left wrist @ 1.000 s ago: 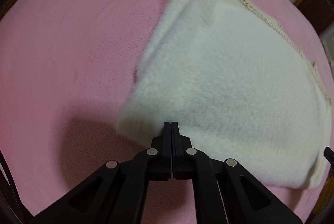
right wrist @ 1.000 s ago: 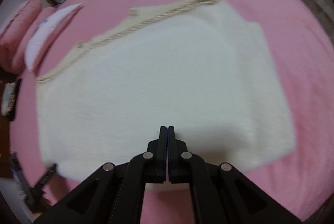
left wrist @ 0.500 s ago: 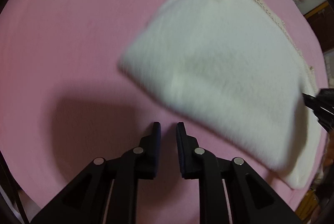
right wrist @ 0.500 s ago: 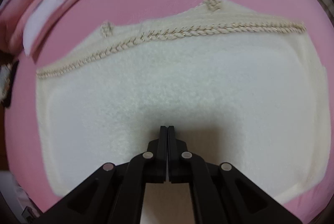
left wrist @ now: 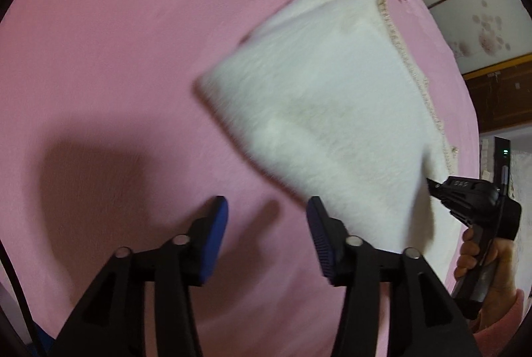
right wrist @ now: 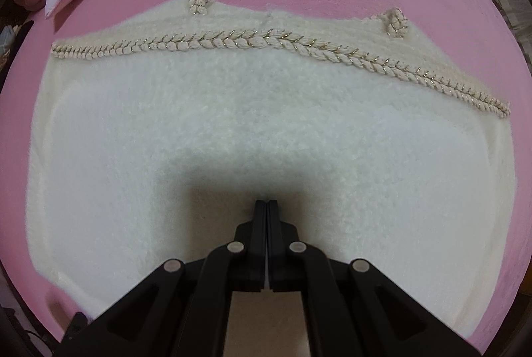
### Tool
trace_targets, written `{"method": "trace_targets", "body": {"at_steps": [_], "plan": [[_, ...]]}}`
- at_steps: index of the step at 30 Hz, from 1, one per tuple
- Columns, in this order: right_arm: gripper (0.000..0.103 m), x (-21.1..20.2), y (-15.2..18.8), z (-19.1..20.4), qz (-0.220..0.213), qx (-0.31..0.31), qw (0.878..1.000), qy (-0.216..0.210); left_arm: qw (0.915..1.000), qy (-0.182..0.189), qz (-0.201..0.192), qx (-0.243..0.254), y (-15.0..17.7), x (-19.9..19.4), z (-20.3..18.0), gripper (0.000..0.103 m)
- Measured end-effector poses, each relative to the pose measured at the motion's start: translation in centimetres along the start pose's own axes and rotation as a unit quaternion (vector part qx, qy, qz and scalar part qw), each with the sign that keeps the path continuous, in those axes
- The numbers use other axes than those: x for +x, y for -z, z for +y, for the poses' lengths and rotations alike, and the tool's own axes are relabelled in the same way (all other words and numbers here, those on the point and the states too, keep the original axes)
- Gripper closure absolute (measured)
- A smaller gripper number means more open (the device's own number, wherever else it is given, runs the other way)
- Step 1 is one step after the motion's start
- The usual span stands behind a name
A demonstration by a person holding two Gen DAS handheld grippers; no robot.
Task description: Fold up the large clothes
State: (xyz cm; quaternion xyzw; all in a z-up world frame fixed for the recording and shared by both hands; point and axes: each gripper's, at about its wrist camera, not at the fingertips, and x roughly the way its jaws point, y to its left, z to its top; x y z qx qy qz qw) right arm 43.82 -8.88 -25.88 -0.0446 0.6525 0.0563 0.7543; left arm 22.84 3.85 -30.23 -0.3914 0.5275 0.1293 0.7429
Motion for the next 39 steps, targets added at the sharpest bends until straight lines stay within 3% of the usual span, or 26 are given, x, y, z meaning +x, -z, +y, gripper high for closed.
{"method": "trace_targets", "body": {"at_steps": [2,7,13,17,21,25,26,27,30,32,35,39], "plan": [[0.103,0.1,0.0,0.2,-0.001,-0.004,1.000,0.004,1.0000,0.000,-0.005,0.004,-1.1,0.6,-1.1,0.037],[0.103,0.3,0.0,0.9,-0.002,-0.013,1.000,0.013,0.9994,0.018,-0.027,-0.010,-3.5,1.8,-1.6,0.036],[0.103,0.5,0.2,1.0,-0.003,-0.012,1.000,0.016,0.9952,0.050,-0.044,-0.072,-5.1,4.2,-0.9,0.035],[0.103,0.8,0.2,1.4,-0.002,-0.021,1.000,0.018,0.9932,0.063,-0.051,-0.083,-6.3,6.1,-1.3,0.024],[0.103,0.8,-0.1,1.4,-0.004,-0.013,1.000,0.016,0.9941,0.046,-0.043,-0.088,-7.7,6.9,-2.3,0.022],[0.103,0.4,0.5,1.7,-0.012,-0.007,1.000,0.027,0.9957,0.023,-0.048,-0.076,-8.4,6.4,-3.7,0.043],[0.103,0.1,0.9,1.8,-0.019,0.001,0.999,0.028,0.9956,0.022,-0.051,-0.075,-8.3,6.0,-3.6,0.053],[0.103,-0.3,1.3,1.7,-0.032,0.014,0.999,0.028,0.9957,0.025,-0.052,-0.073,-8.1,5.5,-3.4,0.062],[0.103,-2.1,3.3,2.1,-0.072,0.051,0.995,0.050,0.9956,0.054,-0.040,-0.065,-8.4,4.4,-2.5,0.074],[0.103,-3.6,4.5,2.9,-0.092,0.064,0.992,0.058,0.9950,0.076,-0.021,-0.061,-8.8,4.1,-1.7,0.074],[0.103,-5.0,5.7,3.5,-0.104,0.083,0.991,0.000,0.9922,0.108,0.026,-0.056,-9.7,5.0,-0.5,0.072],[0.103,-3.2,5.5,2.6,-0.054,0.113,0.992,-0.024,0.9838,0.150,0.082,-0.054,-11.0,6.1,0.8,0.068]]}}
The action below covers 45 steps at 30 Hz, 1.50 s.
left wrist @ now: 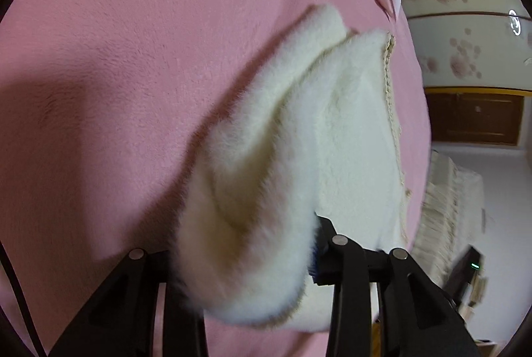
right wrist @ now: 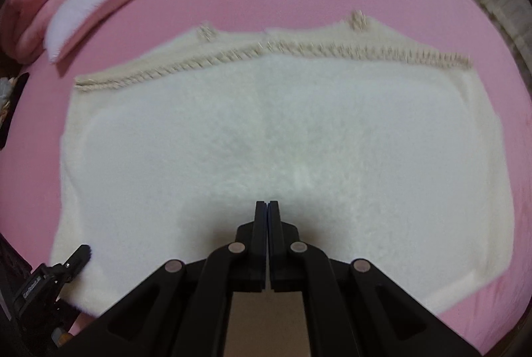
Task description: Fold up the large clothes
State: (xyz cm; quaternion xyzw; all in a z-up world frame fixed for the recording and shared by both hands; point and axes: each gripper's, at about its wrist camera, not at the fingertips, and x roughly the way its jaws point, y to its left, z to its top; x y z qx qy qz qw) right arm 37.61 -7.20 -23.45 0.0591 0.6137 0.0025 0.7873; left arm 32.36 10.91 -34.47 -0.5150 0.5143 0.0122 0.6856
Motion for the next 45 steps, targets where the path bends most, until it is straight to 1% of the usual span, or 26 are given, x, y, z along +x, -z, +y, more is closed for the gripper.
{"method": "trace_targets", "body": {"at_steps": [1,3,6,7,10,12,13,16,18,19,20,21,22,23,25,27,30,32,33,36,38,39,40,41,43,45], "plan": [[0.103,1.0,-0.3,-0.6,0.021,0.017,0.999,-0.022,1.0000,0.003,0.006,0.003,-0.2,0.1,0.0,0.068],[0.103,2.5,-1.0,-1.3,0.054,0.028,0.997,-0.053,0.9997,0.005,0.015,0.018,-0.5,0.4,-0.1,0.068],[0.103,4.0,-1.9,-1.8,0.081,0.030,0.994,-0.069,0.9985,-0.001,0.025,0.048,-1.2,0.9,-1.1,0.068],[0.103,4.3,-2.0,-1.7,0.082,0.024,0.994,-0.066,0.9979,-0.006,0.025,0.059,-1.4,1.0,-1.4,0.068],[0.103,4.7,-2.1,0.0,0.076,-0.041,0.996,-0.033,0.9941,-0.021,0.008,0.107,-1.2,1.2,-2.3,0.068],[0.103,4.8,-2.0,0.2,0.076,-0.042,0.996,-0.029,0.9912,-0.024,-0.017,0.129,-0.5,0.6,-2.7,0.075],[0.103,4.8,-2.0,-0.1,0.076,-0.033,0.996,-0.034,0.9897,-0.025,-0.028,0.138,-0.1,0.2,-3.0,0.076],[0.103,4.8,-1.9,-0.9,0.073,-0.009,0.996,-0.053,0.9841,-0.007,-0.065,0.165,1.3,-1.7,-4.1,0.081],[0.103,4.8,-1.7,-0.9,0.070,-0.012,0.996,-0.054,0.9806,0.003,-0.076,0.181,1.9,-2.9,-5.3,0.082],[0.103,4.7,-1.6,-0.9,0.067,-0.017,0.996,-0.052,0.9789,0.006,-0.075,0.190,2.1,-3.3,-6.1,0.082],[0.103,4.6,-1.5,-0.9,0.065,-0.020,0.996,-0.051,0.9763,0.016,-0.075,0.203,2.0,-3.8,-7.0,0.082],[0.103,4.5,-1.2,-0.8,0.060,-0.022,0.997,-0.050,0.9721,0.026,-0.085,0.217,2.4,-4.5,-7.9,0.082],[0.103,4.3,-0.9,-0.8,0.054,-0.024,0.997,-0.052,0.9702,0.028,-0.092,0.223,2.9,-4.9,-8.6,0.082],[0.103,4.1,-0.7,-1.2,0.050,-0.023,0.997,-0.055,0.9681,0.026,-0.096,0.230,3.5,-5.2,-9.0,0.083],[0.103,3.9,-0.2,-1.8,0.038,-0.016,0.997,-0.070,0.9588,0.033,-0.110,0.260,4.7,-5.9,-10.9,0.085],[0.103,3.7,0.5,-2.7,0.026,-0.003,0.995,-0.093,0.9410,0.043,-0.123,0.312,6.7,-6.9,-13.5,0.085],[0.103,3.1,1.6,-4.1,-0.001,-0.007,0.993,-0.118,0.9228,0.070,-0.134,0.354,9.5,-7.9,-16.6,0.086],[0.103,2.5,2.2,-4.6,-0.011,-0.018,0.991,-0.133,0.9185,0.089,-0.136,0.361,11.2,-8.3,-18.5,0.086],[0.103,2.4,2.2,-5.1,-0.010,-0.018,0.989,-0.147,0.9165,0.097,-0.138,0.363,12.2,-8.5,-19.3,0.086],[0.103,2.4,1.7,-7.4,0.005,-0.001,0.980,-0.197,0.9098,0.110,-0.148,0.372,15.2,-8.6,-22.0,0.086],[0.103,1.9,1.6,-9.0,0.016,0.007,0.974,-0.228,0.9030,0.110,-0.151,0.387,17.8,-7.9,-24.2,0.086],[0.103,1.3,1.5,-10.1,0.017,0.006,0.970,-0.243,0.9001,0.109,-0.153,0.393,19.1,-7.8,-24.5,0.086],[0.103,0.6,1.3,-11.1,0.009,0.003,0.969,-0.248,0.8976,0.109,-0.153,0.399,20.4,-7.1,-25.6,0.086],[0.103,-0.4,1.1,-12.3,-0.005,-0.004,0.970,-0.241,0.8969,0.110,-0.153,0.400,21.5,-6.2,-26.7,0.086],[0.103,-2.2,0.5,-15.1,-0.028,-0.010,0.975,-0.218,0.9008,0.110,-0.151,0.392,23.3,-4.1,-28.5,0.086],[0.103,-3.6,-0.6,-19.9,-0.035,0.003,0.977,-0.210,0.9057,0.097,-0.149,0.385,25.3,-2.1,-29.9,0.086]]}}
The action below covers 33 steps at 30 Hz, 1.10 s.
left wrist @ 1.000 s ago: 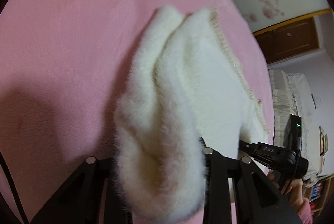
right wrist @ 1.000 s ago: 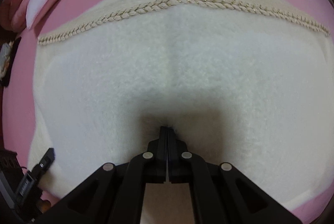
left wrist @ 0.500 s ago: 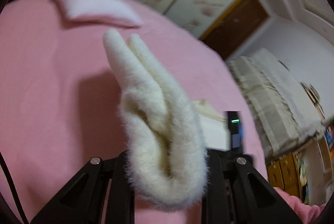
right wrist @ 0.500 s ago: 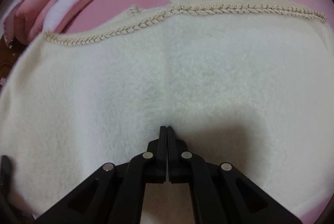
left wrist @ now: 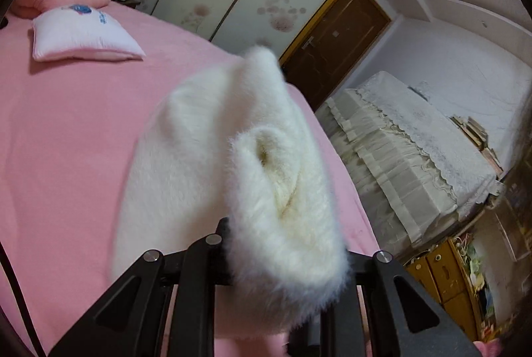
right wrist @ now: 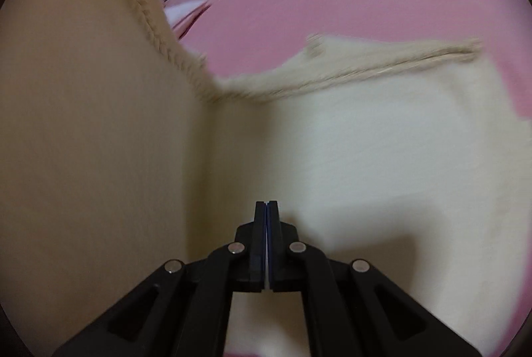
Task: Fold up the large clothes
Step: 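Hold the folded bundle with the left gripper while the right gripper grasps it too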
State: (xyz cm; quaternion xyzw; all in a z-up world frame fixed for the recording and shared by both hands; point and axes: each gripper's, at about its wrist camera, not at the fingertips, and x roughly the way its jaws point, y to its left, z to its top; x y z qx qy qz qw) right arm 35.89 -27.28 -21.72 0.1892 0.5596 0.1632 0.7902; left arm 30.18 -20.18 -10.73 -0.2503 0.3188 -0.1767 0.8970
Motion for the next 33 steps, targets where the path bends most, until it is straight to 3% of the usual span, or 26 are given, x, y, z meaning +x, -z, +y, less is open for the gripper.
{"method": "trace_targets", "body": {"at_steps": [5,9,12,14,15,17,19,20,21,27,29,32,33], "plan": [[0.103,-6.5,-1.4,-10.6,-0.019,0.045,0.997,0.057,0.9969,-0.060,0.033,0.038,4.7,5.4,-5.3,0.085],[0.103,-9.8,-0.5,-18.3,-0.018,0.105,0.993,0.048,0.9775,-0.149,0.082,0.125,10.5,10.7,-9.5,0.085],[0.103,-10.7,0.1,-21.3,-0.019,0.135,0.991,0.005,0.9631,-0.189,0.090,0.169,13.2,12.7,-11.2,0.085],[0.103,-10.8,0.5,-22.7,-0.010,0.156,0.986,-0.058,0.9583,-0.202,0.097,0.177,13.8,12.9,-10.6,0.085],[0.097,-10.7,0.7,-23.5,-0.003,0.163,0.983,-0.087,0.9556,-0.209,0.099,0.182,13.9,13.0,-10.3,0.085],[0.096,-9.8,1.0,-24.0,0.014,0.176,0.977,-0.117,0.9495,-0.218,0.108,0.199,14.2,13.4,-10.6,0.084],[0.080,-8.9,1.7,-24.1,0.039,0.182,0.974,-0.128,0.9426,-0.225,0.116,0.218,14.6,14.2,-11.7,0.083],[0.062,-8.2,1.7,-24.0,0.053,0.187,0.972,-0.135,0.9398,-0.227,0.119,0.227,14.7,14.1,-11.9,0.082],[0.053,-7.9,1.9,-24.1,0.065,0.191,0.970,-0.137,0.9379,-0.227,0.123,0.232,14.7,14.0,-11.7,0.079],[0.052,-5.5,1.2,-21.0,0.084,0.192,0.965,-0.158,0.9317,-0.227,0.138,0.247,14.9,14.6,-12.8,0.074],[0.052,-5.2,0.4,-19.2,0.085,0.183,0.967,-0.155,0.9331,-0.226,0.140,0.243,14.9,14.3,-12.5,0.074],[0.051,-6.1,0.2,-18.5,0.078,0.187,0.959,-0.198,0.9357,-0.218,0.148,0.235,15.2,14.4,-12.6,0.074],[0.050,-5.0,-0.7,-16.6,0.077,0.188,0.958,-0.204,0.9372,-0.212,0.148,0.234,15.2,14.3,-12.6,0.074]]}}
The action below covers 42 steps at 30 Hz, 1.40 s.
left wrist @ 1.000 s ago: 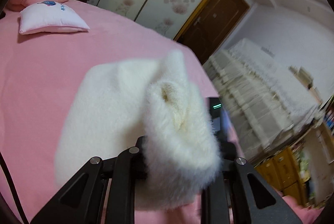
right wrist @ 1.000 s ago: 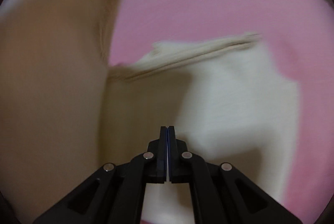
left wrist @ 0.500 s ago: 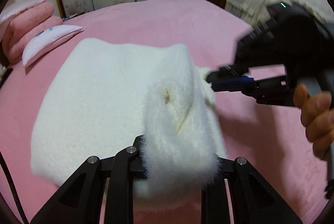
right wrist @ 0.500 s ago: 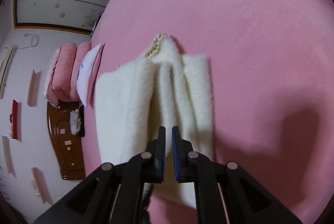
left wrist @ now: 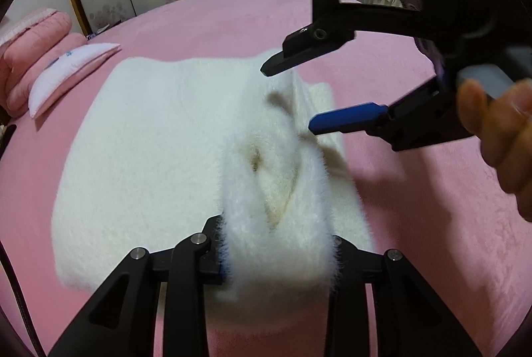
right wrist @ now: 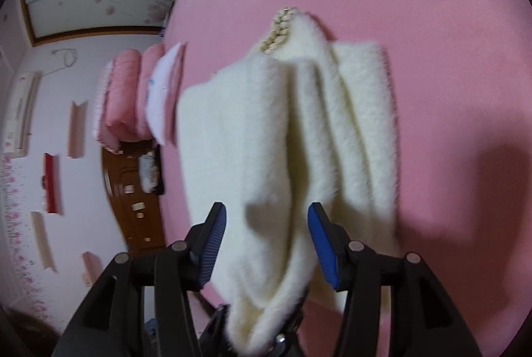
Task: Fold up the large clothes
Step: 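Hold the folded bundle with the left gripper while the right gripper grasps it too, then lower the bundle onto the bed and press it flat with both grippers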
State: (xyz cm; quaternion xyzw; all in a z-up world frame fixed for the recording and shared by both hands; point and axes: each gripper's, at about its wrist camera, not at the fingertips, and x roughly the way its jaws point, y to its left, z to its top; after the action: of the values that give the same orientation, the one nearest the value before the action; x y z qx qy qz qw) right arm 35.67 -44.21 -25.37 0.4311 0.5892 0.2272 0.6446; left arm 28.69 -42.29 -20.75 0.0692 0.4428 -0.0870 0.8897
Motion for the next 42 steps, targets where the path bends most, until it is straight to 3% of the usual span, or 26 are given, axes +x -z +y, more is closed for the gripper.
{"method": "trace_targets", "body": {"at_steps": [5,9,10,11,12,14,17,19,22,23,24,27,30,32,34,36,39,40,42], "plan": [[0.050,1.5,0.3,0.1,0.024,-0.027,0.997,0.072,0.9997,0.020,-0.009,0.002,-0.3,-0.2,0.7,0.073],[0.051,2.2,0.1,-0.4,0.025,-0.017,0.998,0.056,0.9992,0.001,-0.033,0.024,-0.1,-1.1,-0.7,0.073],[0.053,2.3,0.1,-0.6,0.025,-0.018,0.998,0.056,0.9986,-0.001,-0.040,0.036,0.0,-1.4,-1.4,0.073],[0.072,2.7,0.0,-0.4,0.025,-0.023,0.998,0.056,0.9982,0.001,-0.043,0.043,0.0,-1.5,-2.0,0.073],[0.082,2.9,-0.2,-0.1,0.021,-0.023,0.998,0.053,0.9982,0.009,-0.043,0.040,-0.2,-1.6,-2.2,0.074],[0.083,2.9,-0.8,0.9,0.019,-0.032,0.998,0.058,0.9982,0.021,-0.051,0.025,-0.7,-2.0,-2.3,0.074],[0.084,1.0,-1.3,3.4,0.001,-0.122,0.990,0.066,0.9961,0.033,-0.073,0.036,-1.8,-3.0,-3.3,0.074],[0.084,-0.4,-1.5,3.9,-0.014,-0.154,0.984,0.083,0.9954,0.040,-0.060,0.063,-2.1,-2.3,-4.5,0.071],[0.082,-0.1,-2.3,1.6,-0.016,-0.131,0.981,0.144,0.9924,0.046,0.024,0.112,-1.9,0.9,-6.0,0.065],[0.077,0.5,-2.4,0.9,-0.011,-0.125,0.979,0.163,0.9894,0.044,0.052,0.128,-1.4,1.5,-6.4,0.064],[0.071,0.9,-2.3,0.3,-0.005,-0.128,0.974,0.185,0.9883,0.041,0.054,0.137,-1.0,1.2,-6.3,0.061],[0.068,-0.4,-1.3,1.1,-0.027,-0.146,0.971,0.186,0.9874,0.055,0.046,0.141,-0.1,-1.0,-4.7,0.046],[0.067,-2.7,-0.1,1.8,-0.042,-0.148,0.971,0.184,0.9914,0.061,0.051,0.104,-0.2,-3.9,-1.0,0.038],[0.067,-3.2,0.8,2.1,-0.023,-0.144,0.975,0.166,0.9949,0.049,0.048,0.074,-1.0,-5.0,2.0,0.035],[0.063,-2.7,2.1,2.1,0.025,-0.132,0.981,0.137,0.9985,0.014,0.041,0.034,-1.9,-5.7,5.3,0.026],[0.056,-1.6,3.1,2.0,0.055,-0.128,0.979,0.150,0.9989,-0.012,0.045,-0.002,-2.5,-5.5,8.2,0.024],[0.056,0.3,4.2,1.7,0.075,-0.138,0.971,0.181,0.9952,-0.032,0.087,-0.034,-3.1,-3.4,11.9,0.024],[0.058,0.0,4.5,1.5,0.064,-0.145,0.970,0.184,0.9933,-0.043,0.101,-0.035,-3.1,-2.7,12.6,0.024],[0.092,-0.3,5.2,2.2,0.031,-0.167,0.965,0.200,0.9853,-0.067,0.150,-0.047,-2.7,-1.1,14.2,0.025]]}}
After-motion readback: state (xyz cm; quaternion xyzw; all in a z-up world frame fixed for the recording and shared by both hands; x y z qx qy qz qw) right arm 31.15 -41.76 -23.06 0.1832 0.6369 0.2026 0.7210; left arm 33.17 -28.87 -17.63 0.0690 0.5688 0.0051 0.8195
